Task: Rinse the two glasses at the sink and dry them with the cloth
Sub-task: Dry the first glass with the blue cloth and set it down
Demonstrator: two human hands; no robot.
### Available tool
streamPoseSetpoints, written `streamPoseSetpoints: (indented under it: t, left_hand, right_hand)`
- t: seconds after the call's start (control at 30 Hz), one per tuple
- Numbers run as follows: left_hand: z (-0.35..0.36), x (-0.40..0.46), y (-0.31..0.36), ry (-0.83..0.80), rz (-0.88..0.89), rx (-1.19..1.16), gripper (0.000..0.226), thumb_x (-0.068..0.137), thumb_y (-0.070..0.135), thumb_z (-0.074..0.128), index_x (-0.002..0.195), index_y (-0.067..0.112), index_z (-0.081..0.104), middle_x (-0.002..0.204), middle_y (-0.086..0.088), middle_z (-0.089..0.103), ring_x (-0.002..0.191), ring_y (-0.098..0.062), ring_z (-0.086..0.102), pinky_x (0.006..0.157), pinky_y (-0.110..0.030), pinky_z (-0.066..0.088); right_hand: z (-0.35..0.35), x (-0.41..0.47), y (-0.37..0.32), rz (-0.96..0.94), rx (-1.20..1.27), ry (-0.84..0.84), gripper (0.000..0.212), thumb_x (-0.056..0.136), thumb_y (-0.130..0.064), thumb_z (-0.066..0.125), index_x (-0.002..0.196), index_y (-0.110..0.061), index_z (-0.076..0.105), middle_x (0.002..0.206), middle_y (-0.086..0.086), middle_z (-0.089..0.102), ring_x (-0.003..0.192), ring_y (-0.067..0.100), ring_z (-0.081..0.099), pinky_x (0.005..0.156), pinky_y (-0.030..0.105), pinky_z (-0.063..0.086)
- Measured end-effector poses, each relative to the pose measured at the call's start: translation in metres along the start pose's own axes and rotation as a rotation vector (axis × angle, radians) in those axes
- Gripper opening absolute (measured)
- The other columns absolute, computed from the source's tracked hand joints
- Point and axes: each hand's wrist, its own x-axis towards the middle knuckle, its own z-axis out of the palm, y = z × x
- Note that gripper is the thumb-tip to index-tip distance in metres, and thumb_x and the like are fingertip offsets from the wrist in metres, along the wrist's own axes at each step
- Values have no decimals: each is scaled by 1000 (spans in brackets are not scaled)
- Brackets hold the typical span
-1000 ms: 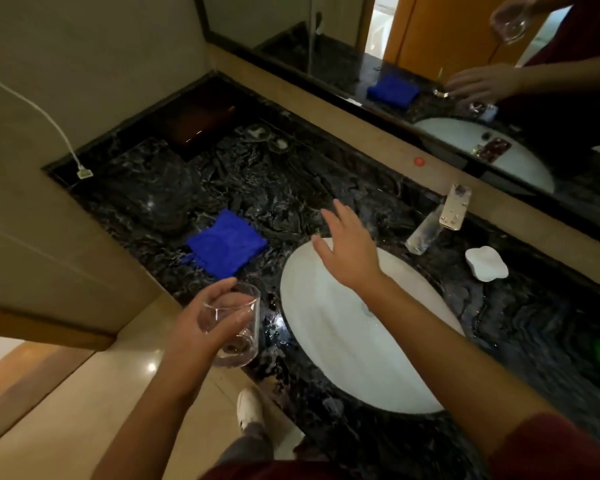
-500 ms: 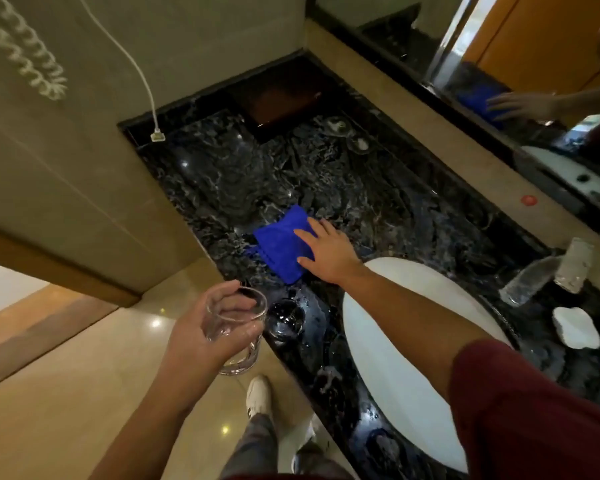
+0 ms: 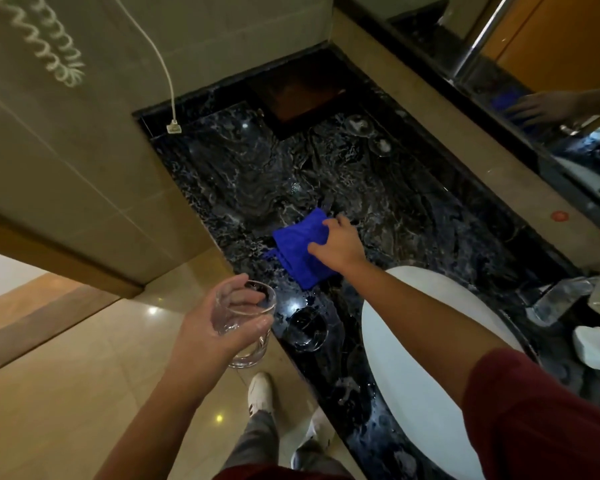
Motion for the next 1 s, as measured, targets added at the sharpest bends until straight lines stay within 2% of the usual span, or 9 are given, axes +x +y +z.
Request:
streamPoseSetpoints:
  t: [0.17, 0.33, 0.43, 0.57, 0.67, 0.77, 0.87, 0.93, 1.0]
  left_hand:
    - [2, 0, 2, -15, 14, -16, 69, 66, 28, 83, 132, 26, 61, 111, 5, 78, 98, -10, 75, 77, -14, 56]
    - [4, -4, 0, -3, 18, -46, 69, 67, 26, 83, 133, 23, 60, 112, 0, 78, 98, -12, 76, 78, -16, 56]
    - [5, -7, -2, 8, 10, -68, 69, 66, 26, 82, 132, 23, 61, 110, 3, 78, 96, -10, 76, 77, -14, 55]
    - [9, -11, 0, -5, 0, -91, 68, 68, 23, 92, 129, 24, 61, 109, -1, 78, 92, -6, 75, 69, -13, 55]
    - [11, -10, -1, -21, 1, -117, 74, 68, 30, 95, 132, 22, 60, 112, -3, 77, 96, -11, 75, 68, -16, 57]
    - [15, -9, -3, -20, -8, -160, 79, 62, 37, 88, 133, 21, 59, 113, -2, 77, 101, -17, 74, 65, -19, 58]
    - [19, -7, -4, -19, -15, -178, 76, 65, 44, 87, 132, 23, 59, 114, -6, 77, 104, -26, 75, 77, -36, 63]
    - [24, -6, -2, -27, -12, -184, 81, 60, 57, 89, 128, 24, 62, 113, -15, 77, 101, -37, 75, 92, -58, 58]
    - [31, -6, 1, -41, -19, -211, 85, 54, 63, 92, 124, 23, 64, 107, -21, 76, 99, -46, 74, 94, -67, 55]
  right_hand:
    - [-1, -1, 2, 200, -87, 7, 91, 87, -45, 77, 157, -11, 29, 156, 17, 39, 139, 39, 45, 102, 49, 51]
    - [-6, -2, 7, 355, 153, -114, 66, 86, -39, 80, 136, -5, 54, 139, 16, 61, 122, 34, 63, 93, 39, 53]
    - [-7, -6, 9, 359, 240, -199, 67, 89, -39, 75, 142, -5, 51, 144, 15, 57, 124, 33, 59, 97, 38, 52]
    - [-7, -10, 10, 335, 530, -170, 73, 86, -46, 74, 142, -4, 53, 142, 12, 58, 124, 32, 60, 101, 40, 51]
    - [-13, -16, 9, 285, 715, -137, 49, 90, -51, 73, 111, -7, 70, 116, 12, 71, 105, 28, 69, 93, 40, 55]
    - [-31, -31, 8, 254, 869, -86, 26, 94, -38, 73, 88, -13, 71, 99, 12, 75, 90, 26, 72, 91, 40, 58]
    - [-51, -48, 9, 219, 1034, -2, 9, 92, -12, 71, 83, -13, 70, 89, 12, 75, 81, 27, 71, 76, 35, 58]
    - [-65, -60, 14, 184, 1147, 41, 13, 90, 0, 67, 87, -12, 70, 84, 9, 74, 80, 26, 70, 75, 36, 58]
    - [-80, -77, 19, 142, 1259, 66, 22, 88, 6, 62, 94, -14, 69, 85, 6, 74, 80, 22, 70, 72, 33, 58]
